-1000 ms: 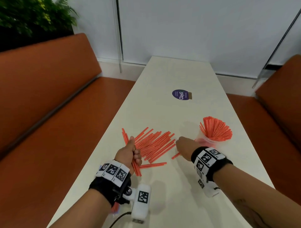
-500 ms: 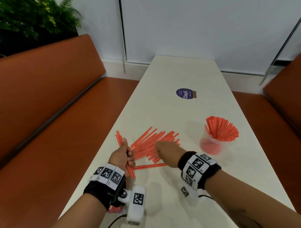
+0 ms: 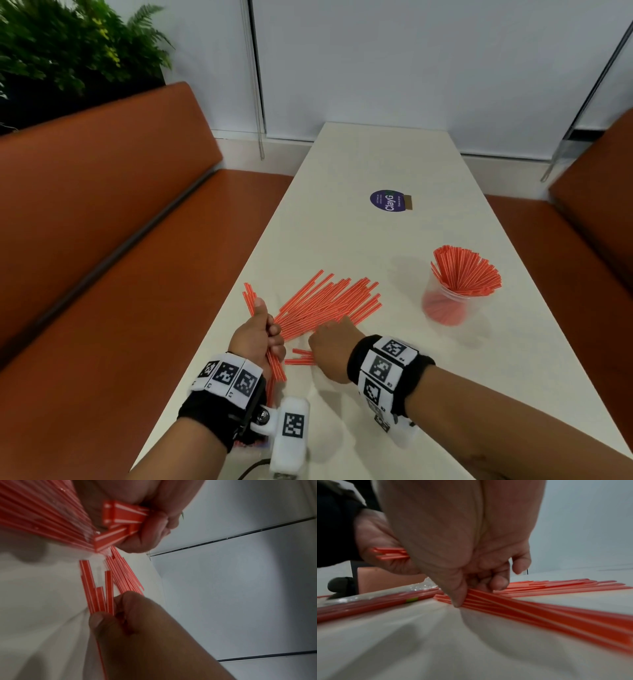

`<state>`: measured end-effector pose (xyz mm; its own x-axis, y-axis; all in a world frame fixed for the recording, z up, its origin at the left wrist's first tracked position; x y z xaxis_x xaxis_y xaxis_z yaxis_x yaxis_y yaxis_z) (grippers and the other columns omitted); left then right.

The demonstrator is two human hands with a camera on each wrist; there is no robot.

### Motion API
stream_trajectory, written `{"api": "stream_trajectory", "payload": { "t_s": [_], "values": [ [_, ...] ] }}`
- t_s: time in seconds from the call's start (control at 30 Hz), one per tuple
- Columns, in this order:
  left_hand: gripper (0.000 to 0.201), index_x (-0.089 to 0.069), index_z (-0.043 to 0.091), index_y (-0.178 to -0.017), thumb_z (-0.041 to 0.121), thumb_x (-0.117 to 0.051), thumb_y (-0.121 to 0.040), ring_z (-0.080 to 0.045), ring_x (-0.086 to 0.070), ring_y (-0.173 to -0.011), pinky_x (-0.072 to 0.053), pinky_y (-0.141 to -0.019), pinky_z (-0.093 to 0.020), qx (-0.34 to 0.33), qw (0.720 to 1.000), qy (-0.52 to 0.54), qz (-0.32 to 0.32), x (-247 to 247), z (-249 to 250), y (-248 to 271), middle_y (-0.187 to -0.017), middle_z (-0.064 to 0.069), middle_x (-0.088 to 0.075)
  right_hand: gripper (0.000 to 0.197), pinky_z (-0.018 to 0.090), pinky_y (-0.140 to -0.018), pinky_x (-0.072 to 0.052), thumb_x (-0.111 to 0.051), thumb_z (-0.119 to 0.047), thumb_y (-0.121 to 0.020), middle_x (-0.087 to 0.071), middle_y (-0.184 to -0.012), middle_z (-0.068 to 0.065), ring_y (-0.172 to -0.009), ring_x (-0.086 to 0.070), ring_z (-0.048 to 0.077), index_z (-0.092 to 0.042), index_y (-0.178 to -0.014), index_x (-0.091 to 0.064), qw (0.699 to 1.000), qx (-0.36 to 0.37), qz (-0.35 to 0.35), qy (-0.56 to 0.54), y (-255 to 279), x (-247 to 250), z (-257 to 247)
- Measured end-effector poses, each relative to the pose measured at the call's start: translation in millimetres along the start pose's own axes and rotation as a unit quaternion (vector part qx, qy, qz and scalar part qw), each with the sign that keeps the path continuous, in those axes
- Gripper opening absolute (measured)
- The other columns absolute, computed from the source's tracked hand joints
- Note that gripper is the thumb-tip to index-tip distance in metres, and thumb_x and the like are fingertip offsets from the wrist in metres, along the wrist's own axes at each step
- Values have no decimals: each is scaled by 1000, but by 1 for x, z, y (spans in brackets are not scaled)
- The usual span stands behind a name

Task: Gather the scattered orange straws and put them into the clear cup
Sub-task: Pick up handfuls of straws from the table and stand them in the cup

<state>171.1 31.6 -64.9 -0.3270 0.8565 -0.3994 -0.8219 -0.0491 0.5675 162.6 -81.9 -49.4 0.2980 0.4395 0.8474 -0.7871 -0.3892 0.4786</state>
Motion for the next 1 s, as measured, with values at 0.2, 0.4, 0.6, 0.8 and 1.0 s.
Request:
{"api": "stream_trajectory", "payload": {
  "t_s": [0.2, 0.4, 0.6, 0.8, 1.0],
  "values": [
    [46, -38, 17, -61, 54, -45, -87, -4, -26, -27, -23, -30, -11, -22, 998, -61, -23, -25, -4, 6, -43, 5, -35, 17, 30, -69, -44, -37, -4, -95, -46, -75, 2, -76, -52, 24, -9, -95, -53, 963, -53, -3, -263, 38, 4, 40],
    [39, -56, 15, -92, 53, -51, -82, -5, -29, -42, -29, -36, -17, -68, 965, -185, -171, -93, -41, 32, -62, 3, -40, 30, 27, -48, -28, -45, -12, -93, -37, -58, 3, -50, -31, 15, -12, -64, -40, 772, -118, 114, -614, 76, 21, 86],
    [41, -60, -4, -84, 29, -40, -96, -18, -45, -39, -37, -45, -25, -11, 960, -194, -203, -139, -74, 38, -46, -10, -54, 26, 21, -40, -35, -60, 0, -78, -53, -48, 6, -38, -43, 13, -12, -58, -49, 737, -199, 185, -619, 111, -1, 99],
    [37, -44, 10, -65, 25, -38, -99, -10, -47, -29, -44, -51, -29, -5, 979, -128, -159, -151, -74, 42, -34, 3, -43, 31, 22, -52, -39, -65, -29, -85, -55, -71, 7, -61, -53, 15, -16, -64, -46, 732, -222, 255, -592, 146, -26, 118],
    [40, -38, 15, -64, 44, -45, -92, -4, -28, -24, -26, -30, -10, 39, 978, -80, -188, -167, -78, 52, -32, 6, -33, 34, 37, -90, -46, -41, -7, -95, -56, -112, 10, -102, -54, 24, -1, -128, -50, 833, -115, 99, -532, 148, -54, 86]
  ]
}}
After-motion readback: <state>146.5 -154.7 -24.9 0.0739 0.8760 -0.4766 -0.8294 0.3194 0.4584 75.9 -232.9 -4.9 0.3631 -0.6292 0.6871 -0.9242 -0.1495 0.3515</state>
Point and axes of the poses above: each hand's wrist, its own y-axis away from the middle knuckle, its own x-axis out of the back of the hand, z = x × y, the point moved 6 cm from there along -y, towards the middle knuckle
